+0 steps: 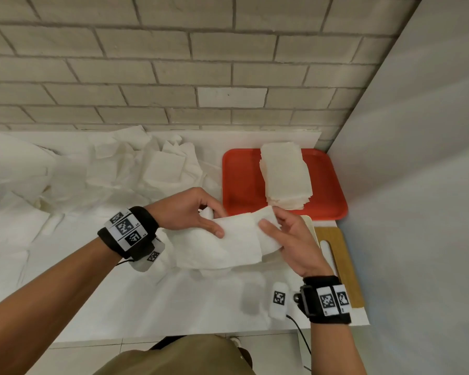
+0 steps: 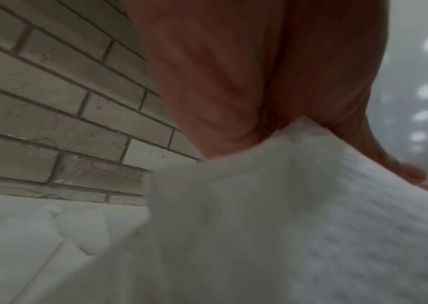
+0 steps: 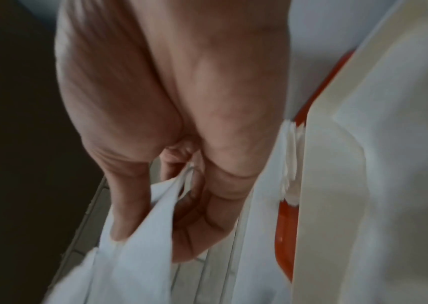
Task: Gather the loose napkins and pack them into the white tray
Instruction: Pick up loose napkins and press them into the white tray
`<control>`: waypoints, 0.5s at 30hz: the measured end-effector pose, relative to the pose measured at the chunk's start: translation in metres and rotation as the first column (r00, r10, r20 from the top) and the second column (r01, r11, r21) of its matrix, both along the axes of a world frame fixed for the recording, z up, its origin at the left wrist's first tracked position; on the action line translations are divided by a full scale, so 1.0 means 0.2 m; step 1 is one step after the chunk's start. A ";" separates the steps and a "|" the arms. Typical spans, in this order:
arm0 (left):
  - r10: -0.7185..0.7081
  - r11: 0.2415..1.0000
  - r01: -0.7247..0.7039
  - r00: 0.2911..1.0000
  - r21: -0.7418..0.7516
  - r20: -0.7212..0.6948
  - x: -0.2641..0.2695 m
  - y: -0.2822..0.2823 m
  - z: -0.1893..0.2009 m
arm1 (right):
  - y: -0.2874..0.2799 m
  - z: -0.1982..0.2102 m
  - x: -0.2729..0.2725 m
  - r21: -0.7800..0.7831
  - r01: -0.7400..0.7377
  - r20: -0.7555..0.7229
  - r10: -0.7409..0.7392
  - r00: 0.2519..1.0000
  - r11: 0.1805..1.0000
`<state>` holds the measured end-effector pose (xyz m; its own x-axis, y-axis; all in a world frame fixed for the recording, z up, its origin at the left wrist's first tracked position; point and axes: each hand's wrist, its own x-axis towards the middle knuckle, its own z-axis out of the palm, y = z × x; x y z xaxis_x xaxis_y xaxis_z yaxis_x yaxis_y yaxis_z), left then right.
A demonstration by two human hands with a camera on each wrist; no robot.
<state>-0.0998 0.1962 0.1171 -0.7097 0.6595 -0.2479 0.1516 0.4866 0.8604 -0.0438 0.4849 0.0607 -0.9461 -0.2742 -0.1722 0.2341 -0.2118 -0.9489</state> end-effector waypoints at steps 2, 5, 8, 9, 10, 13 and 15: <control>0.023 0.998 -0.024 1.000 -0.063 -0.019 -0.02 -0.02 -0.01 | 0.07 0.00 0.02 0.087 0.141 0.003 -0.142 0.990 0.986; 0.041 0.989 -0.048 0.998 -0.142 -0.053 -0.03 -0.05 -0.04 | 0.17 -0.09 0.01 0.563 0.418 -0.219 -0.360 0.907 0.713; 0.054 0.991 -0.057 0.998 -0.125 -0.028 -0.03 -0.04 -0.05 | 0.19 -0.25 0.00 0.814 0.450 -0.377 -0.255 0.890 0.367; 0.051 0.992 -0.054 0.998 -0.117 -0.022 -0.03 -0.02 -0.04 | 0.17 -0.29 0.01 0.831 0.458 -0.391 -0.254 0.884 0.315; 0.047 0.993 -0.048 0.999 -0.105 -0.017 -0.03 -0.01 -0.04 | 0.15 -0.34 0.01 0.839 0.473 -0.406 -0.268 0.874 0.269; 0.033 0.997 -0.035 0.999 -0.064 -0.021 -0.02 0.04 -0.03 | 0.10 -0.40 0.03 0.820 0.530 -0.457 -0.312 0.833 0.217; 0.027 0.997 -0.029 0.999 -0.065 -0.035 -0.02 0.06 -0.03 | 0.08 -0.38 0.04 0.820 0.525 -0.444 -0.324 0.835 0.230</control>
<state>-0.1045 0.2077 0.1121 -0.7363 0.6224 -0.2655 0.1657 0.5462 0.8211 -0.0352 0.5002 -0.0161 -0.9061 0.4016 0.1332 0.2395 0.7463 -0.6210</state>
